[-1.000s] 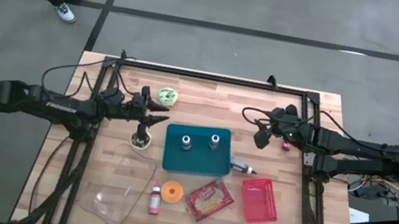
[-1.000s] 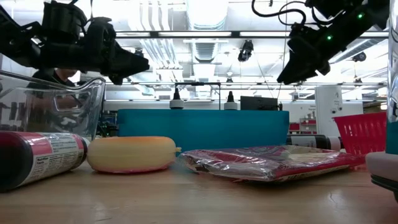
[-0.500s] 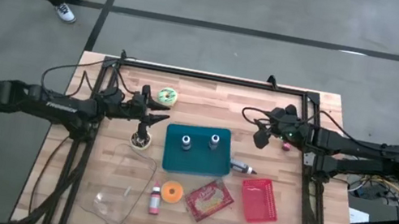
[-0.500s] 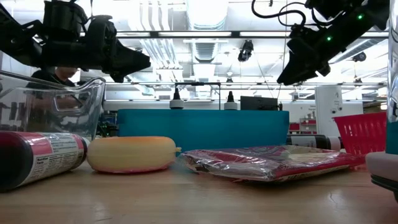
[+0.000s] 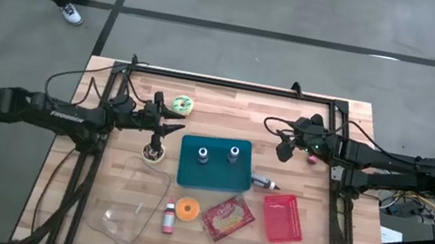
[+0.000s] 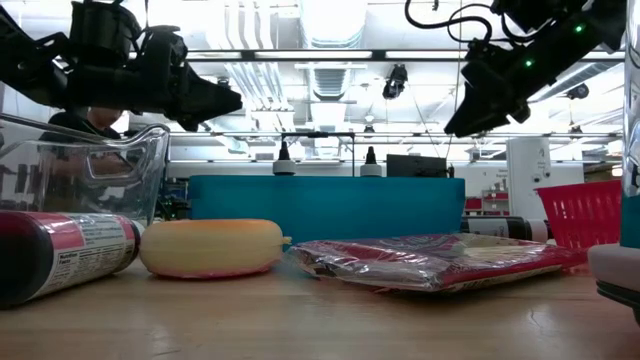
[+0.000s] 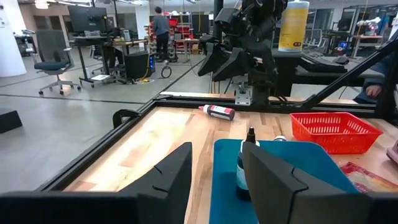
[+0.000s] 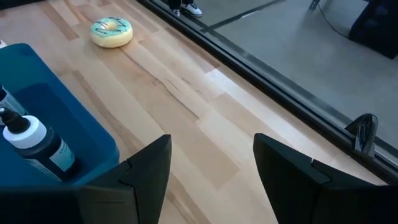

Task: Pick & Place Food Item
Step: Put the top pink food coloring bottle into the blue bin

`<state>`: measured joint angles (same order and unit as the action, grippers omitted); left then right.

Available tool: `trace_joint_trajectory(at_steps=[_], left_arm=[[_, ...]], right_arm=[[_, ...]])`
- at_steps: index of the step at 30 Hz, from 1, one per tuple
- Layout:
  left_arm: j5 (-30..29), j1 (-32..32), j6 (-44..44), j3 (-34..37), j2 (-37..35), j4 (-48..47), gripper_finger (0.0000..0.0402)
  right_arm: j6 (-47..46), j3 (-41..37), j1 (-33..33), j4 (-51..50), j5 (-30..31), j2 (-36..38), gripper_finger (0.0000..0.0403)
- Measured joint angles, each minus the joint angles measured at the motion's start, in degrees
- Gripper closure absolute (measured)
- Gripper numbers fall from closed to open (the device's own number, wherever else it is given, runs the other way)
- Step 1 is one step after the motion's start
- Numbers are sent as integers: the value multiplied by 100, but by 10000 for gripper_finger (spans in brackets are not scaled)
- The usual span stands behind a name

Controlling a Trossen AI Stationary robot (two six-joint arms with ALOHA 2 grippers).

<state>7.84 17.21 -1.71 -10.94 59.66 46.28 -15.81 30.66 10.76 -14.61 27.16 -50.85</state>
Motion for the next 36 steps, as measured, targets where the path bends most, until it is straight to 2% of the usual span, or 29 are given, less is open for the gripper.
trace_joint_trajectory(at_steps=[11, 21, 28, 31, 36], left_arm=[[-2, 0, 132, 0, 0, 2, 257], [-129, -2, 662, 0, -4, -30, 257], [-129, -2, 466, 0, -4, -146, 257], [-129, -2, 409, 0, -4, -143, 257], [-129, -2, 376, 0, -4, -168, 257]], right_arm=[[-371, -49, 0, -38, -15, -39, 181], [-738, -38, 0, 170, 76, -120, 181], [-1107, -28, 2, 47, 238, -149, 182], [-1506, 167, 66, -786, 240, -147, 182], [-2554, 744, 114, -2929, 341, -190, 182]])
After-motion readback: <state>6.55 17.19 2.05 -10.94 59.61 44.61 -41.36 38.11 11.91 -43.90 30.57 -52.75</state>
